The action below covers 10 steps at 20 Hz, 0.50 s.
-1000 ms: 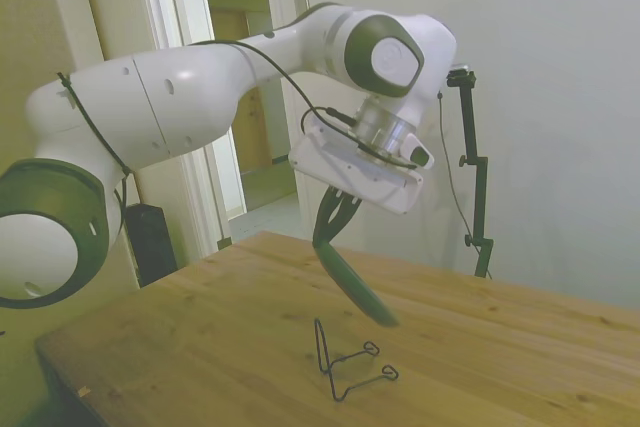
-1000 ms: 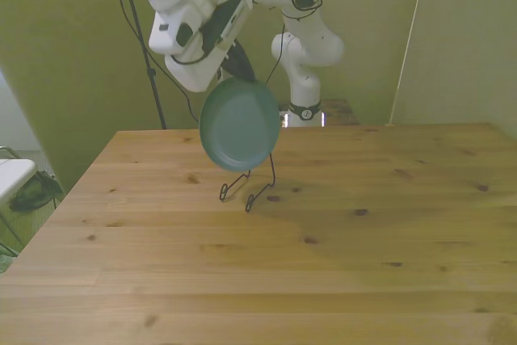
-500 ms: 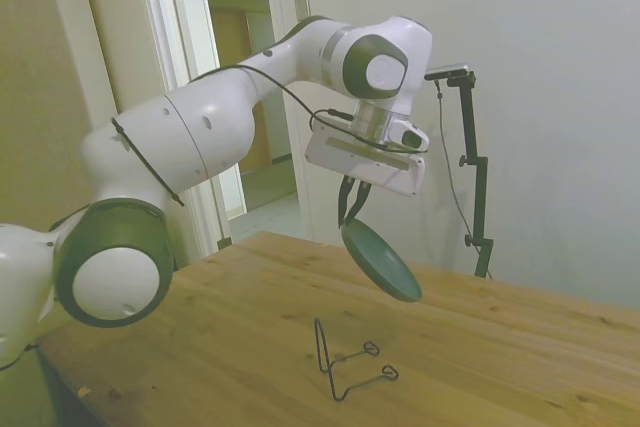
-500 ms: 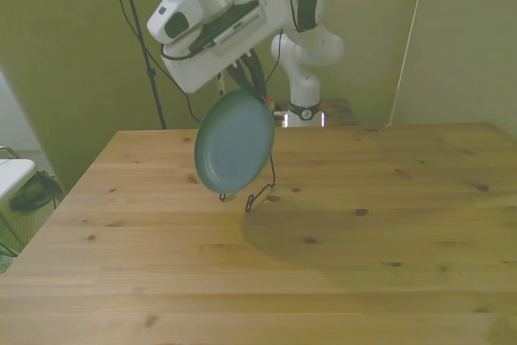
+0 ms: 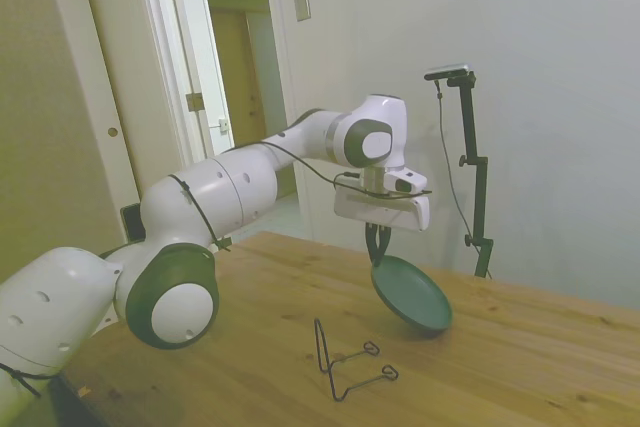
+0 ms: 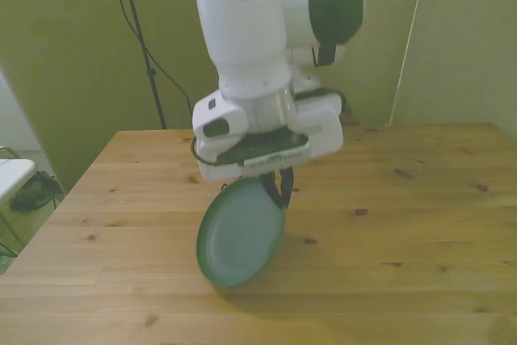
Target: Unload the plate
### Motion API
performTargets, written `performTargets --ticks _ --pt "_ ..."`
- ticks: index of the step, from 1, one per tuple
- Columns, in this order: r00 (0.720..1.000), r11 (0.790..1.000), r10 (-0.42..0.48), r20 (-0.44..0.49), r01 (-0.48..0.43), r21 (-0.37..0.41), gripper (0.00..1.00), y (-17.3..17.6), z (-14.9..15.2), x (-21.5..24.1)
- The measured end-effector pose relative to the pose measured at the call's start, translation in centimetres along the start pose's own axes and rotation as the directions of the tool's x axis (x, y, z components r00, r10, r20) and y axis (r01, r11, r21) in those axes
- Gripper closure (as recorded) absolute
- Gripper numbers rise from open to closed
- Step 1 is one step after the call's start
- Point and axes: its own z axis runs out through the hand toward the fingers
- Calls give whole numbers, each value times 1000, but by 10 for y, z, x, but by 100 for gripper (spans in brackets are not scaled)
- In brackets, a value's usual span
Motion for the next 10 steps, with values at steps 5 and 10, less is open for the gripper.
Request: performTargets --ticks 5,10 --pt "984 986 123 -126 -135 -93 100 -14 35 11" --pt "981 979 166 -97 -176 -106 100 -8 60 18"
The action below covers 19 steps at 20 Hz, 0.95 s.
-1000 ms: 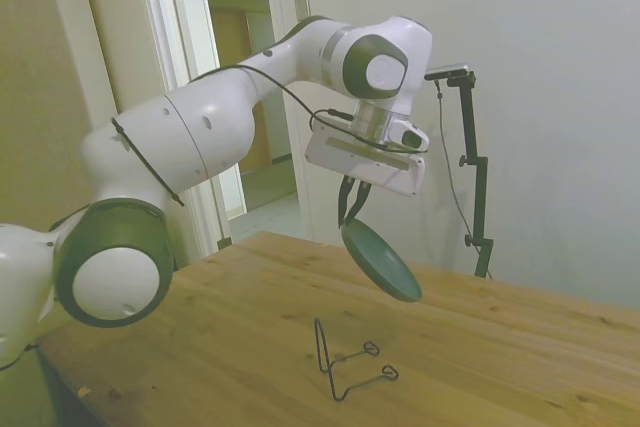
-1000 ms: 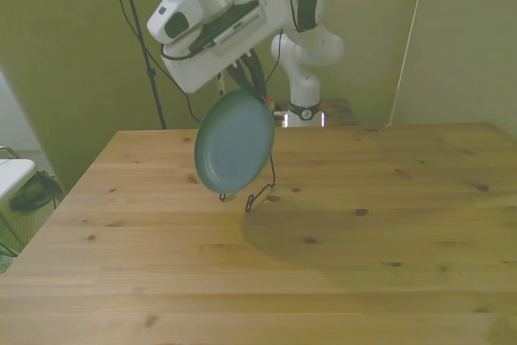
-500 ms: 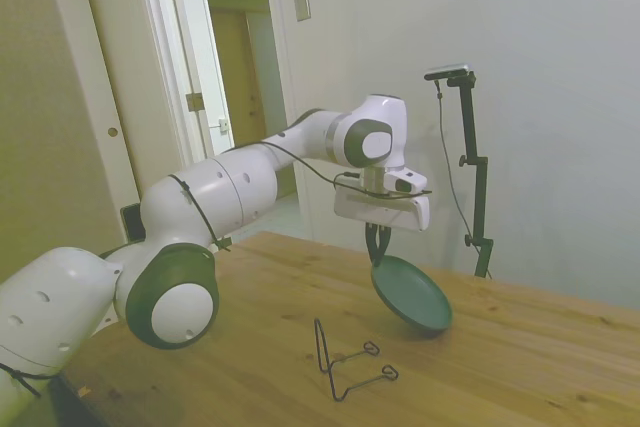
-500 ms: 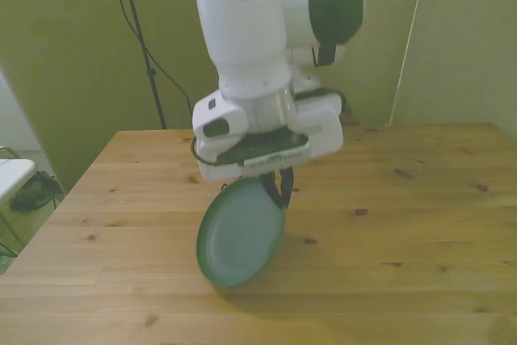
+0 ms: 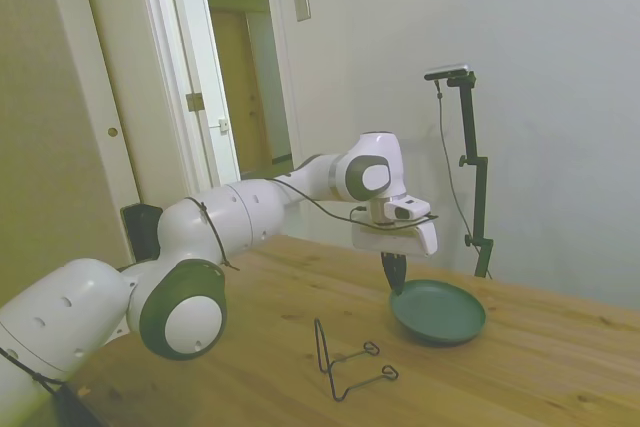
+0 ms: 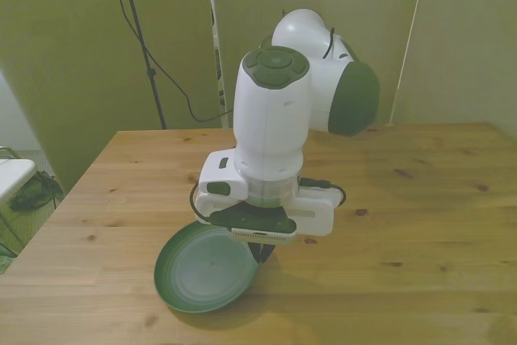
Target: Unload the plate
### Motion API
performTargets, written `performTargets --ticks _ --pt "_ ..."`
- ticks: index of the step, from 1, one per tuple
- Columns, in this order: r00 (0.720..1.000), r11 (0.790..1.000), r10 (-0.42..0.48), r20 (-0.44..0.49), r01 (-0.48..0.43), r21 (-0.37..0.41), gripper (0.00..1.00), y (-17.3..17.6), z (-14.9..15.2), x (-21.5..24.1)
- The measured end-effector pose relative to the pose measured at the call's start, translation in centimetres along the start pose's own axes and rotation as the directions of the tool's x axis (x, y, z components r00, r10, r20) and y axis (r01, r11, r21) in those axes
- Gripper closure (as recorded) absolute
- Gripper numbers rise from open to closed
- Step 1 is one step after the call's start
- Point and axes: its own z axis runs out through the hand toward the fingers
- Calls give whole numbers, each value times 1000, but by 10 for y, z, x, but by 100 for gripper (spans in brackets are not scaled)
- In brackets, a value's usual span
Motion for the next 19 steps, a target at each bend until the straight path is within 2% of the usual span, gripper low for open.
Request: performTargets --ticks 1,2,10,17,19 --pt "1000 1000 4 6 -4 4 100 3 1 2" --pt "1000 1000 6 10 -7 8 0 5 1 4" --pt "1000 1000 -3 23 2 14 0 6 -4 2" --pt "999 998 -33 11 32 57 0 11 -48 -5" --pt "998 995 -54 23 51 85 0 13 -69 -12"
